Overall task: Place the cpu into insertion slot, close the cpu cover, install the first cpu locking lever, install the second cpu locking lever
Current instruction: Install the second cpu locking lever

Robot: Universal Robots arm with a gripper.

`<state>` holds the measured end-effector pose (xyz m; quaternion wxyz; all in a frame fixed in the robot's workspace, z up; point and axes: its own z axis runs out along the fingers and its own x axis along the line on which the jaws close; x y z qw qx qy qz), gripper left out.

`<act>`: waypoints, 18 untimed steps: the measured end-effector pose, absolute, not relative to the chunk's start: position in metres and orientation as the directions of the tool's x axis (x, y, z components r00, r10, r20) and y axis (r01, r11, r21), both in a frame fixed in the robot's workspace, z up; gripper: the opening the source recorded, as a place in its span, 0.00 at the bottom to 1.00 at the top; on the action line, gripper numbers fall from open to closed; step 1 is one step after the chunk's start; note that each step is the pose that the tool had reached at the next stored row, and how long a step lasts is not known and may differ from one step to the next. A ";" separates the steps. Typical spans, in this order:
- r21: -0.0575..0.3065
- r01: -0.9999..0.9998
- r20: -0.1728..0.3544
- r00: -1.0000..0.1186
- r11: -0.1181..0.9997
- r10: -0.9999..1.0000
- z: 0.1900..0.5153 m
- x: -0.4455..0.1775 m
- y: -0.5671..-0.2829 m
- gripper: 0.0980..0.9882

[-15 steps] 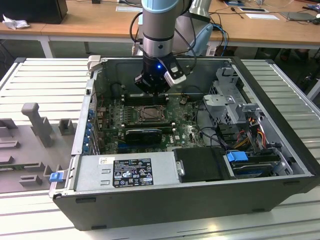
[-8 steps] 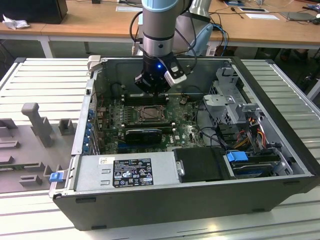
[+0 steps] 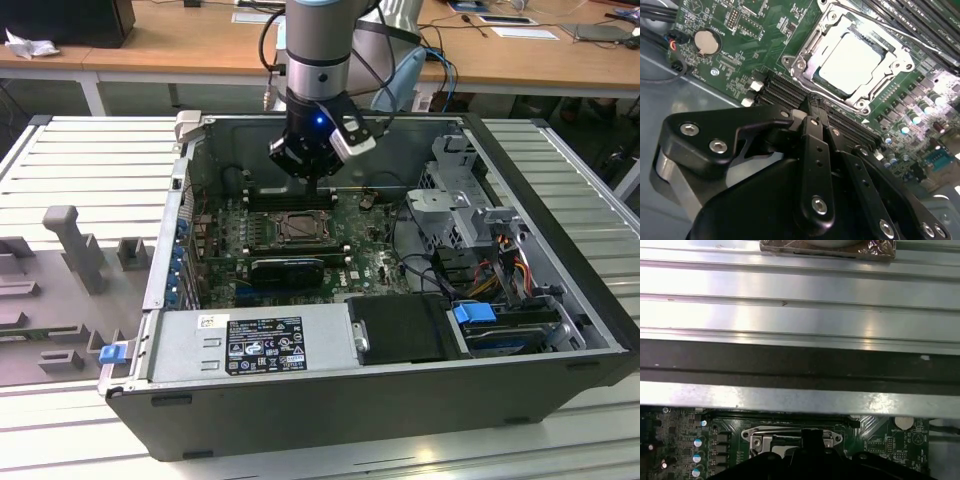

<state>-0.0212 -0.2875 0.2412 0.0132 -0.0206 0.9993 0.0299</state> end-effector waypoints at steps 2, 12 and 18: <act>0.059 -0.042 -0.028 -0.999 0.997 -0.040 0.241 -0.021 -0.290 0.01; 0.059 -0.042 -0.027 -0.999 0.997 -0.040 0.241 -0.021 -0.320 0.01; 0.059 -0.041 -0.020 -0.999 0.997 -0.040 0.241 -0.021 -0.341 0.01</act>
